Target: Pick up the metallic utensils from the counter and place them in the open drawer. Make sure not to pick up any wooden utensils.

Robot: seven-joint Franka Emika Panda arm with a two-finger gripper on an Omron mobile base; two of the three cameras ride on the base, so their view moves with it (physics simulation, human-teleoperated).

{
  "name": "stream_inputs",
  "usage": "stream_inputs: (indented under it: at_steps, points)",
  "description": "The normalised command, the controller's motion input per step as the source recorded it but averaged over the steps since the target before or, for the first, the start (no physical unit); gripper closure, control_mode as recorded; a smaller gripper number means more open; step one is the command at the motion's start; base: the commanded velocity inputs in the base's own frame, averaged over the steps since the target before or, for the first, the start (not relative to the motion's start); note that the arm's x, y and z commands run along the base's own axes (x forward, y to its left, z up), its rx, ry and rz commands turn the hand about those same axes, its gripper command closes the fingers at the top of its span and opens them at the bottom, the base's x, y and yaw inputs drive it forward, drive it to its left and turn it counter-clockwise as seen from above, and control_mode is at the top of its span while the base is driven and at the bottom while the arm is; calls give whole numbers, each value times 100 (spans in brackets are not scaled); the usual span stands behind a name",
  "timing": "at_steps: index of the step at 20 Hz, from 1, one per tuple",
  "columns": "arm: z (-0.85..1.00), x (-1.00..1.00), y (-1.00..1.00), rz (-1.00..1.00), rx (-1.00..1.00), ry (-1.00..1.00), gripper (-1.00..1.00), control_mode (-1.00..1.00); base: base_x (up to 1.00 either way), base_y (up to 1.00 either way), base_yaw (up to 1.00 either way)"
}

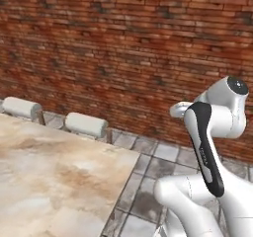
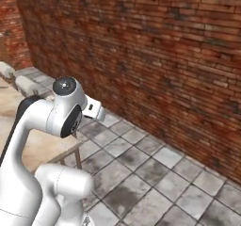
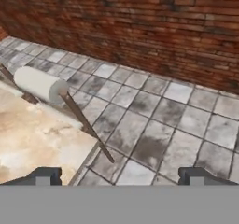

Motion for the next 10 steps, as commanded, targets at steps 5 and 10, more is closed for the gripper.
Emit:
stream_inputs:
  at_steps: [5,10]
  points:
    - [0,0,0,0,0,0,-100,100,88,-86,59]
    - [0,0,0,0,0,0,-100,100,79,-90,59]
